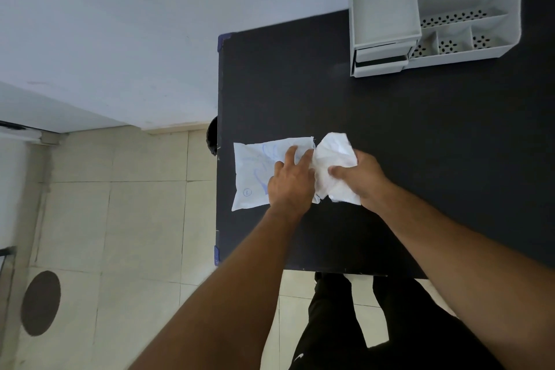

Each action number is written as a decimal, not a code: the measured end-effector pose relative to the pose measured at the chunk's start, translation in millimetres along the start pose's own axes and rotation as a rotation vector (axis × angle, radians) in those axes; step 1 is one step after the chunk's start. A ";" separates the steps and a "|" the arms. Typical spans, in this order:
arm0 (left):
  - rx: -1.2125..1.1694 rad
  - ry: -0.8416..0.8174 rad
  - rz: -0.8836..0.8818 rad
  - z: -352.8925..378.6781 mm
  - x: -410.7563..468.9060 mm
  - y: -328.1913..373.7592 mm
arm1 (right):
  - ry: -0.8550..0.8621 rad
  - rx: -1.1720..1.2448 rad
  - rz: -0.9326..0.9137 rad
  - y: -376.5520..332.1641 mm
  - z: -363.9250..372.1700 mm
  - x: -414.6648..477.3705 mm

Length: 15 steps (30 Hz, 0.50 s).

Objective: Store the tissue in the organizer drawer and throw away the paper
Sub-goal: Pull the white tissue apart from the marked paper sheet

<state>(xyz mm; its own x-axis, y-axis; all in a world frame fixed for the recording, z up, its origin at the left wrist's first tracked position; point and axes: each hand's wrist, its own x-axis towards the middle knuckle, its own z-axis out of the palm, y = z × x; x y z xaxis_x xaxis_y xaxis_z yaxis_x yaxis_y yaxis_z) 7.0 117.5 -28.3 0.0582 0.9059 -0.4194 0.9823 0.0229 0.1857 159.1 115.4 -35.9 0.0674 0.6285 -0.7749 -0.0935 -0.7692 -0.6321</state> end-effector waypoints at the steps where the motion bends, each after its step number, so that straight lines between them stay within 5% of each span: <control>1: -0.001 0.000 -0.001 -0.4 0.0 0.7 | 0.043 -0.013 -0.018 -0.9 -1.0 -0.4; 8: 0.010 -0.007 -0.005 -2.4 5.3 4.1 | 0.179 0.154 -0.067 -0.5 -13.4 -13.9; 15: -0.072 -0.031 -0.011 -1.4 3.2 7.2 | 0.018 0.169 -0.029 3.4 -26.2 -19.2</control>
<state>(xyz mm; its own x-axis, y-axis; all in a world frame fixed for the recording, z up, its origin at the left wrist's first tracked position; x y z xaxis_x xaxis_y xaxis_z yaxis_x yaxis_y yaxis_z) 14.0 121.2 -27.1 0.0543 0.8918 -0.4492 0.9678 0.0638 0.2436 183.5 97.7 -23.4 0.0899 0.6468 -0.7573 -0.2565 -0.7197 -0.6452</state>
